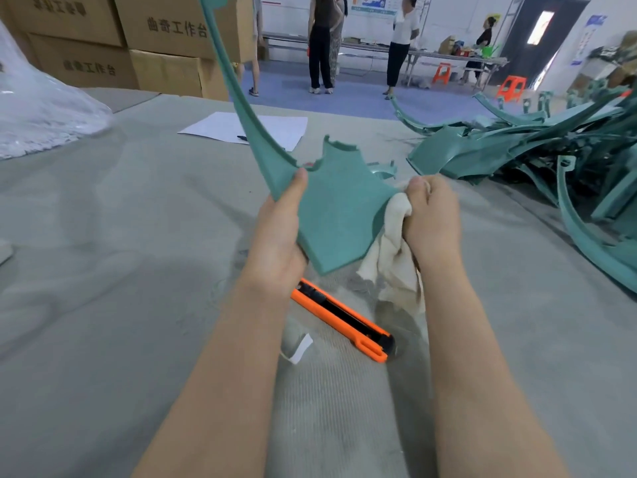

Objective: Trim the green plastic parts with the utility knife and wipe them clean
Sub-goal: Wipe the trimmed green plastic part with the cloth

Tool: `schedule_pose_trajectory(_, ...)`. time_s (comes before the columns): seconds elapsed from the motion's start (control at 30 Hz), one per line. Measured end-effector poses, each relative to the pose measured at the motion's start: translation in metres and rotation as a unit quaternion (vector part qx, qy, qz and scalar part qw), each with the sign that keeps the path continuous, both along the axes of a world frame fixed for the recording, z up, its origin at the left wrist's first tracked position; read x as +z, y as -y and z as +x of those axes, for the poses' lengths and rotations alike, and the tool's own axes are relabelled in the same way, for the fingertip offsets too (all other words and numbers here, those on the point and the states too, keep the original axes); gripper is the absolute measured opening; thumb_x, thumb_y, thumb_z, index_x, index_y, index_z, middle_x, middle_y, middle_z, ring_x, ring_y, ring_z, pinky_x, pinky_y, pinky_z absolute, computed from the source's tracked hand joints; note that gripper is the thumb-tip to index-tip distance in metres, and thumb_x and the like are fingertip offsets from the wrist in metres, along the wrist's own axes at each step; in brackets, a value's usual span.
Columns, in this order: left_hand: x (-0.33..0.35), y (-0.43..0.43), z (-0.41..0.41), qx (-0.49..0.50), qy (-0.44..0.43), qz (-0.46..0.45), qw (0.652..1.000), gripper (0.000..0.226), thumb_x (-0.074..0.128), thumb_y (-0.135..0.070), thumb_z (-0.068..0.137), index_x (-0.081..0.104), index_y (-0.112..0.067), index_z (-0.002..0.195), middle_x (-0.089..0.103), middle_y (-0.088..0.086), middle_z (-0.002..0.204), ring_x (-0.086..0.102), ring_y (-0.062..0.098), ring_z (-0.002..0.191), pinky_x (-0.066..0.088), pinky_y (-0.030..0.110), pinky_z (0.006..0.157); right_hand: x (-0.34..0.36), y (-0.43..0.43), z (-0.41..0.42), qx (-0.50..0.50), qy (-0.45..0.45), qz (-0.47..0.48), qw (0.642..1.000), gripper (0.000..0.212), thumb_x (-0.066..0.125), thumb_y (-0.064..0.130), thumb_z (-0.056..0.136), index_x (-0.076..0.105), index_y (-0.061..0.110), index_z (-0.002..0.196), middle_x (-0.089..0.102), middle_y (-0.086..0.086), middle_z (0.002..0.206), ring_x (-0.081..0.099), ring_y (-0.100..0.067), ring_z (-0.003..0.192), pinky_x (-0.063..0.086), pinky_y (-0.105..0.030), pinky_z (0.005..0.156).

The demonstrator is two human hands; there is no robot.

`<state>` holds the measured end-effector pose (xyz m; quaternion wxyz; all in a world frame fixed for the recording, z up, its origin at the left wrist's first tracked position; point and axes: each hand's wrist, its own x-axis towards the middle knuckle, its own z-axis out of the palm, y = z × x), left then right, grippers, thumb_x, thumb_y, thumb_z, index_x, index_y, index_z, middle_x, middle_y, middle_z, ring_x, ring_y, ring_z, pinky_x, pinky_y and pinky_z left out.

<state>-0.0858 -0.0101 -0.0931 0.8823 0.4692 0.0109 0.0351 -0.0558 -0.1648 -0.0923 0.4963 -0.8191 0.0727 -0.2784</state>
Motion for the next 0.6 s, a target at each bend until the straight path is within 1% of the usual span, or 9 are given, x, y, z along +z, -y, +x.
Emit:
schedule_pose_trajectory(0.1,0.000,-0.003,0.001,0.017,-0.008,-0.022,1.000,0.033,0.047,-0.025,0.101,0.060,-0.007,0.124,0.068,0.010,0.118,0.065,0.022,0.109,0.050,0.042,0.098,0.003,0.006,-0.003,-0.057,0.008,-0.014,0.998,0.025,0.035,0.023,0.104,0.052,0.007,0.096,0.050,-0.001,0.085,0.042,-0.016,0.082,0.024,-0.022,0.065)
schedule_pose_trajectory(0.2,0.000,-0.001,0.000,0.033,0.002,0.000,0.999,0.024,0.048,-0.023,0.101,0.064,-0.011,0.114,0.070,0.011,0.114,0.067,0.024,0.105,0.052,0.042,0.094,0.017,0.008,-0.011,-0.121,0.123,0.136,0.976,0.015,0.040,0.026,0.104,0.045,0.012,0.102,0.048,0.010,0.083,0.043,-0.005,0.068,0.031,-0.015,0.068)
schedule_pose_trajectory(0.23,0.000,0.001,-0.001,0.025,0.000,0.009,1.000,0.022,0.048,-0.024,0.101,0.065,-0.013,0.110,0.070,0.011,0.114,0.067,0.024,0.104,0.053,0.042,0.093,0.022,0.001,-0.014,-0.100,0.150,0.169,0.969,0.012,0.043,0.025,0.102,0.044,0.014,0.106,0.050,0.011,0.089,0.048,0.001,0.074,0.036,-0.014,0.072)
schedule_pose_trajectory(0.27,0.000,0.003,-0.002,0.011,-0.001,0.012,1.000,0.020,0.048,-0.024,0.100,0.064,-0.015,0.108,0.070,0.011,0.114,0.067,0.025,0.102,0.053,0.041,0.091,0.026,-0.011,-0.019,-0.060,0.167,0.169,0.969,0.015,0.047,0.022,0.100,0.042,0.016,0.113,0.053,0.008,0.101,0.052,0.000,0.088,0.040,-0.015,0.081)
schedule_pose_trajectory(0.33,0.001,0.006,-0.002,-0.034,-0.002,-0.025,0.999,0.019,0.047,-0.027,0.100,0.063,-0.018,0.103,0.070,0.009,0.110,0.067,0.024,0.097,0.053,0.039,0.089,0.026,-0.043,-0.029,0.050,0.192,0.089,0.976,0.037,0.052,0.010,0.095,0.038,0.012,0.130,0.046,-0.006,0.128,0.047,-0.015,0.117,0.035,-0.024,0.104)
schedule_pose_trajectory(0.4,0.001,0.003,-0.001,-0.077,-0.003,-0.085,0.993,0.027,0.041,-0.034,0.102,0.064,-0.020,0.101,0.073,0.001,0.097,0.069,0.015,0.088,0.056,0.030,0.080,0.017,-0.076,-0.038,0.154,0.155,-0.103,0.970,0.050,0.049,0.007,0.095,0.034,0.004,0.143,0.034,-0.019,0.146,0.034,-0.031,0.134,0.022,-0.032,0.113)
schedule_pose_trajectory(0.47,0.000,-0.005,0.000,-0.097,0.009,-0.146,0.984,0.038,0.032,-0.040,0.103,0.065,-0.020,0.101,0.074,-0.004,0.094,0.070,0.009,0.088,0.057,0.023,0.074,0.002,-0.094,-0.041,0.184,0.084,-0.265,0.943,0.054,0.039,0.019,0.101,0.022,0.016,0.153,0.014,-0.008,0.161,0.014,-0.027,0.147,0.004,-0.038,0.117)
schedule_pose_trajectory(0.53,0.000,-0.010,0.001,-0.088,0.011,-0.186,0.978,0.045,0.032,-0.046,0.102,0.066,-0.017,0.107,0.073,-0.002,0.105,0.069,0.012,0.097,0.058,0.026,0.075,-0.007,-0.095,-0.038,0.161,0.057,-0.315,0.933,0.056,0.033,0.026,0.102,0.013,0.026,0.154,0.003,0.004,0.163,0.003,-0.020,0.149,-0.007,-0.044,0.117)
schedule_pose_trajectory(0.6,0.002,-0.010,-0.001,-0.071,0.010,-0.165,0.984,0.048,0.033,-0.049,0.101,0.062,-0.017,0.121,0.069,0.001,0.118,0.067,0.015,0.107,0.056,0.030,0.083,-0.008,-0.093,-0.036,0.140,0.053,-0.321,0.935,0.057,0.034,0.024,0.101,0.013,0.028,0.154,0.007,0.005,0.163,0.005,-0.018,0.149,-0.006,-0.049,0.117)
